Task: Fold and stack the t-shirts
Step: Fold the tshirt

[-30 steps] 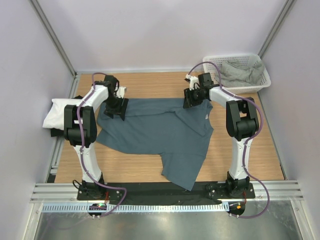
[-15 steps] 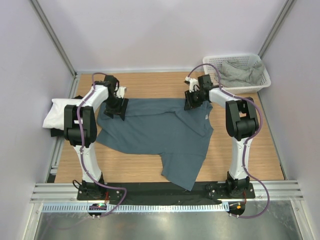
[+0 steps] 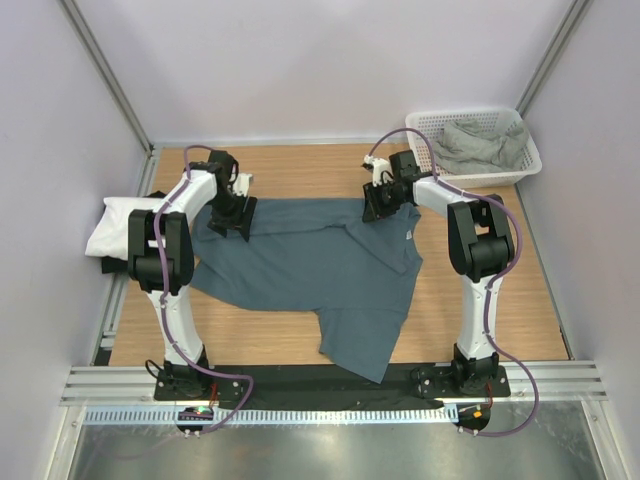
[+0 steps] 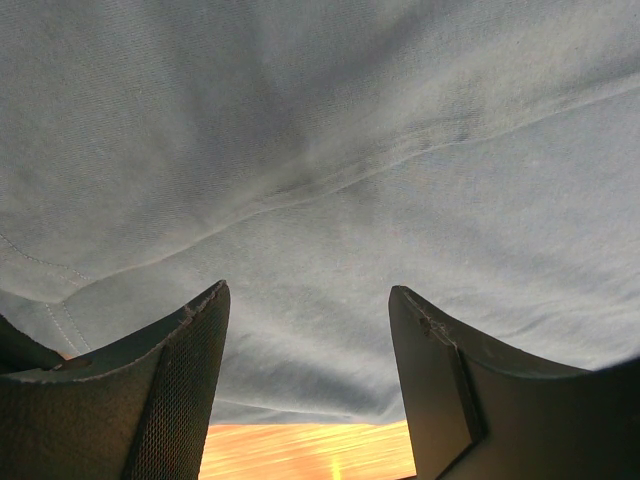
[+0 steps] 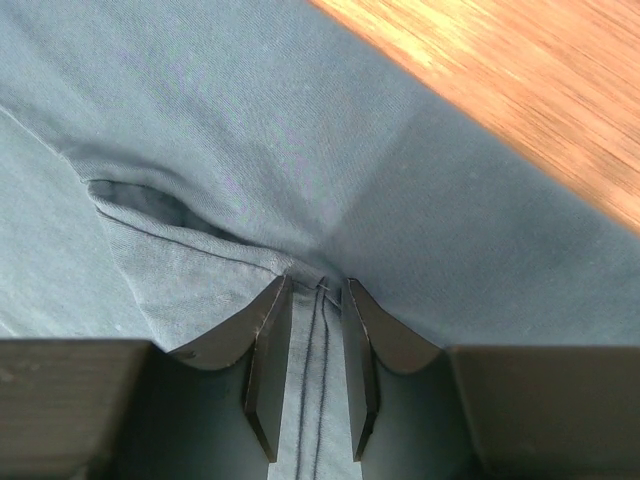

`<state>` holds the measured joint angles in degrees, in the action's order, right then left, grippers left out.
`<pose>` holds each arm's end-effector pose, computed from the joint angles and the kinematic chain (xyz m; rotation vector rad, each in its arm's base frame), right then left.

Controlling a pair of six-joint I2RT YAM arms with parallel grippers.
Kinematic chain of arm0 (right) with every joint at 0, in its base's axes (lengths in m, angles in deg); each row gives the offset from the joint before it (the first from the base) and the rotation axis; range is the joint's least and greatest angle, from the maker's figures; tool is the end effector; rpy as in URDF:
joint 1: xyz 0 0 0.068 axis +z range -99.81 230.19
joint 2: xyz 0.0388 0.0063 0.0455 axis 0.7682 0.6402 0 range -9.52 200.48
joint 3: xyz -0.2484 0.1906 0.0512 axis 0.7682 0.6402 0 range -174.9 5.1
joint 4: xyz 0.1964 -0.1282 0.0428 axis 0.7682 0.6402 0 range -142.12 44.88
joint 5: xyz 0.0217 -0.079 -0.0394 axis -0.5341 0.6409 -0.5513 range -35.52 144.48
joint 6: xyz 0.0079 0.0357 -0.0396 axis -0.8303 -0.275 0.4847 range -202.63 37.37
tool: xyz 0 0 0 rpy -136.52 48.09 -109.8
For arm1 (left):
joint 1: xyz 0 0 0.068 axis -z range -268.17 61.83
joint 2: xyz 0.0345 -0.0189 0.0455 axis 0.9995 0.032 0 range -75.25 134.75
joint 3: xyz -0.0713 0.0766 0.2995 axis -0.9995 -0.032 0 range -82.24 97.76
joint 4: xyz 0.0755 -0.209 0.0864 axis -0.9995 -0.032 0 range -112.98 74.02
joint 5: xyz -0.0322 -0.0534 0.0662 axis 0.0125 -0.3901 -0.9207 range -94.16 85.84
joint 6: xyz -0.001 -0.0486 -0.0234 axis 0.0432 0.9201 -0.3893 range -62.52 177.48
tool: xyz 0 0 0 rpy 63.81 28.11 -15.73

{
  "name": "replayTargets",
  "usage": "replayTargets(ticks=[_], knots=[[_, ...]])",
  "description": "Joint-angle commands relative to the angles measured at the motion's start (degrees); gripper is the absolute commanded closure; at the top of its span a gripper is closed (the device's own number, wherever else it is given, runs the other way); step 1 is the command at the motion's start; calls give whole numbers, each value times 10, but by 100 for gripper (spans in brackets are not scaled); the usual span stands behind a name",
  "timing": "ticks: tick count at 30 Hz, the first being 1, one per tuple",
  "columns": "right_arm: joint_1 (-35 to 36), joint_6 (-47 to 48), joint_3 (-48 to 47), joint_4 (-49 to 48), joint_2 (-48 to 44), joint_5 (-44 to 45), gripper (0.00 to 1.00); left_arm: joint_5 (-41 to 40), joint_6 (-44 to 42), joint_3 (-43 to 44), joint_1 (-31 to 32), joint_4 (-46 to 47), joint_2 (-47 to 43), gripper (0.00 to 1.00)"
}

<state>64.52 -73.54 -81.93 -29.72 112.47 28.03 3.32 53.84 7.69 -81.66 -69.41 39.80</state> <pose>0.4379 0.1281 0.2100 -0.6828 2.4387 0.6269 0.3947 -0.0497 0.2477 0.2789 2.9255 -0.1995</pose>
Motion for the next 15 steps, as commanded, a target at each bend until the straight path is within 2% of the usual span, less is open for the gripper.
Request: replayTargets(ticks=[1,7,9,15], knots=[[6,1,-17,-1,3,-6,67,-4,-3,11,2,9,2,34],[8,11,-24,2,11,-7,75,-6,-5,9,2,9,2,34],[9,14,-27,5,10,-6,80,-5,-3,9,1,8,1,34],[10,25,-33,10,-1,7,85,8,-3,23,2,3,28,34]])
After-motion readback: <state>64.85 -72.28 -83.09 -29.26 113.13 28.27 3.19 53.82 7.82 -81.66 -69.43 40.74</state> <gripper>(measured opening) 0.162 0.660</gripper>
